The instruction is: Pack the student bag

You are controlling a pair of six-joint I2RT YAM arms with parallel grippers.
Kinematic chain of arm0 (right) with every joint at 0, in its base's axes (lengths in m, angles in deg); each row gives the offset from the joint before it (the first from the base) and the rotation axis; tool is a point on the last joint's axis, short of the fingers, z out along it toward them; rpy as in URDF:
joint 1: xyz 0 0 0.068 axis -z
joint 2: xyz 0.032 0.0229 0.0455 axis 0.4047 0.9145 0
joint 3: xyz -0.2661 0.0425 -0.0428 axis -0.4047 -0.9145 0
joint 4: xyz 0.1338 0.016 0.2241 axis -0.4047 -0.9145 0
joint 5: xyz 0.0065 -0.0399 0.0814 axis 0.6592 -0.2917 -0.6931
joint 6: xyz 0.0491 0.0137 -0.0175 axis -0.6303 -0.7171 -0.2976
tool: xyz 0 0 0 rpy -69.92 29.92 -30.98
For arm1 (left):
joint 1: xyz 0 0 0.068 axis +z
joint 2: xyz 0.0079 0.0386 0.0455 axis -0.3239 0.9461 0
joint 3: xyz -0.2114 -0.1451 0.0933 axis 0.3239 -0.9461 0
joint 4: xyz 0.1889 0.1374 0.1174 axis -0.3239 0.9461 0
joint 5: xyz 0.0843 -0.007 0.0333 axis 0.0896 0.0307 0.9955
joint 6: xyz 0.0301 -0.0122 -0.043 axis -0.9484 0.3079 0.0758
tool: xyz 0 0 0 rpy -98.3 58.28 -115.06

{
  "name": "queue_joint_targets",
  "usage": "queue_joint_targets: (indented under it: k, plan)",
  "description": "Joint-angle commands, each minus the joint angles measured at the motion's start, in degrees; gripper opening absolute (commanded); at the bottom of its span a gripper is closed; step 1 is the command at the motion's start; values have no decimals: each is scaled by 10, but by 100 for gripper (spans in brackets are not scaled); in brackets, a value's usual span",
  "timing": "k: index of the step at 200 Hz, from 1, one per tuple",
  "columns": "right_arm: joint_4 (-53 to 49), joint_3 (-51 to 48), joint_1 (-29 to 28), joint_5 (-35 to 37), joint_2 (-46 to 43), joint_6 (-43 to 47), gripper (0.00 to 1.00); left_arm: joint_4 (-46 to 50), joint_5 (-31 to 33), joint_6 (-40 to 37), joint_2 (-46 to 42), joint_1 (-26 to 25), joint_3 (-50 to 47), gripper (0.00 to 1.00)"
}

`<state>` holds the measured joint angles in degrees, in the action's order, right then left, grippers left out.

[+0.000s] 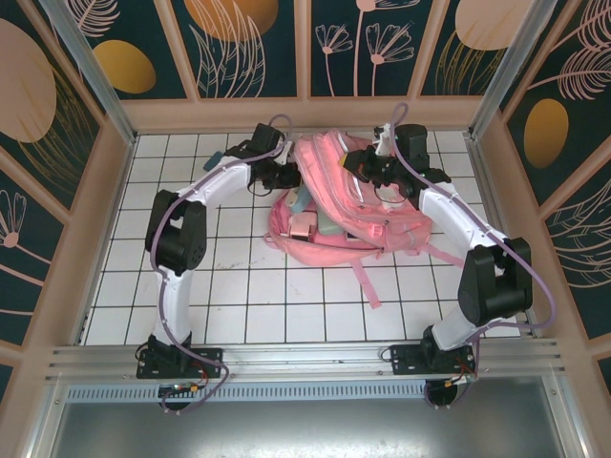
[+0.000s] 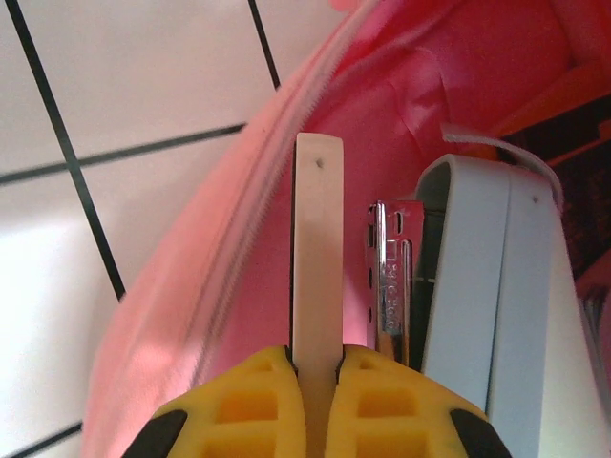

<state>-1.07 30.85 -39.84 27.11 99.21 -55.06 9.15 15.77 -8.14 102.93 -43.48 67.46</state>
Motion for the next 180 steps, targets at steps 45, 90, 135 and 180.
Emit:
queue_joint_targets:
  k: [45,90,135,180]
  plan:
    - [39,-10,-3,10,-47,-4,0,70,79,-81,52,9,83,0]
    - [46,-16,-2,10,-48,-7,0,38,48,-63,38,7,52,0]
    - [45,-13,-3,8,-43,-6,0,-25,3,-84,-25,-6,-57,0]
    - [48,-12,-3,6,-39,-7,0,-3,5,-121,-36,-11,-103,0]
